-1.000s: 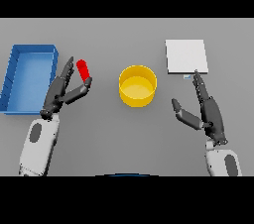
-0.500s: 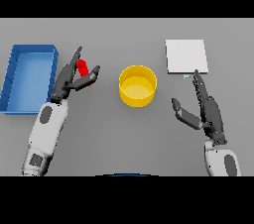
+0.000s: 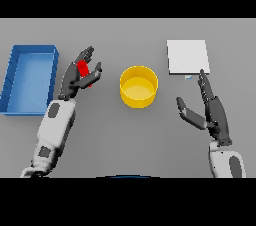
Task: Pick up the red beaker and tilt it to pour out 1 green nut into yellow bowl. Pick up the yellow bowl and place it on the metallic measuring scale.
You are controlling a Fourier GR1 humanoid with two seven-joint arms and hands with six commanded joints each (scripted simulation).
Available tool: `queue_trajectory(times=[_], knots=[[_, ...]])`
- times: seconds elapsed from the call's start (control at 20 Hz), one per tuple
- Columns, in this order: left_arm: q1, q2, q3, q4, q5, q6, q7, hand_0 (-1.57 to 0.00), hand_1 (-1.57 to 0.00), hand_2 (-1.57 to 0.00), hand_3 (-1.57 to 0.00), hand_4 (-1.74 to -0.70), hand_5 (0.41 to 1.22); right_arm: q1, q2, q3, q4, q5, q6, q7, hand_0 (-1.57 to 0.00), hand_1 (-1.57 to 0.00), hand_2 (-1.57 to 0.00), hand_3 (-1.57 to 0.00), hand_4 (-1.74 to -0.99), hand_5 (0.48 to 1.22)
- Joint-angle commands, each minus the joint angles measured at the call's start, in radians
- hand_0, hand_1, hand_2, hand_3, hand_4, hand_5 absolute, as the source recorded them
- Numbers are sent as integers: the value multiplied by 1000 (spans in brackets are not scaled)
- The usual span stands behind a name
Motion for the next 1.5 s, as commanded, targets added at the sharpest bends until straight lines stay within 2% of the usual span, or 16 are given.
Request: queue_trajectory(times=[0.0, 0.1, 0.2, 0.3, 0.45, 0.55, 0.65, 0.85, 1.3, 1.4, 1.45], knots=[[-9, 4, 9, 11, -4, 21, 0, -379, -406, -457, -518, -1410, 874, 7, 1, 4, -4, 6, -2, -10, 1, 1, 1, 1, -1236, 647], [-14, -12, -7, 24, -43, 82, 6, -755, -783, -844, -884, -1519, 999, -1, 8, 3, 17, 4, -2, -5, 1, 1, 1, 1, -1239, 648], [-26, -9, -26, 22, -79, 107, 14, -1049, -1067, -1106, -1058, -1589, 1079, 13, -4, -2, -5, -3, 4, -11, 1, 1, 1, 1, -1239, 648], [-25, -8, -30, 30, -73, 93, 4, -1237, -1248, -1273, -1154, -1636, 1130, 7, 0, 2, 3, 2, 3, -14, 1, 1, 1, 1, -1242, 650], [-31, -4, -33, 31, -74, 94, 6, -1400, -1406, -1419, -1357, -1542, 1174, -8, 21, 9, 27, -2, 2, -11, 1, 1, 1, 1, -1255, 644], [-23, -15, -13, 10, -21, 52, -34, -1462, -1465, -1473, -1434, -1614, 1165, -2, 8, 2, 18, 1, 0, -17, 1, 1, 1, 1, -1245, 642], [-23, -16, -1, -27, 27, 17, -37, -1501, -1503, -1509, -1484, -1660, 1150, 3, 6, 2, 22, 3, 0, -27, 1, 1, 1, 1, -1246, 644], [-24, 15, -13, -117, 58, -15, 25, -1542, -1543, -1545, -1535, -1708, 1132, 15, -5, 1, 11, 9, 2, -42, 1, 1, 1, 1, -1228, 645], [-47, 78, -101, -192, -58, -32, 98, -1559, -1560, -1561, -1556, -1727, 1138, 6, 4, 17, 18, 54, -24, -61, 1, 1, 1, 1, -1213, 662], [-75, 108, -145, -198, -122, -37, 135, -1563, -1564, -1564, -1562, -1732, 1129, 8, 0, 18, 15, 59, -26, -60, 1, 1, 1, 1, -1202, 662], [-85, 132, -174, -206, -160, -50, 160, -1565, -1565, -1566, -1563, -1734, 1124, 5, -1, 15, 13, 55, -24, -41, 1, 1, 1, 1, -1199, 658]])
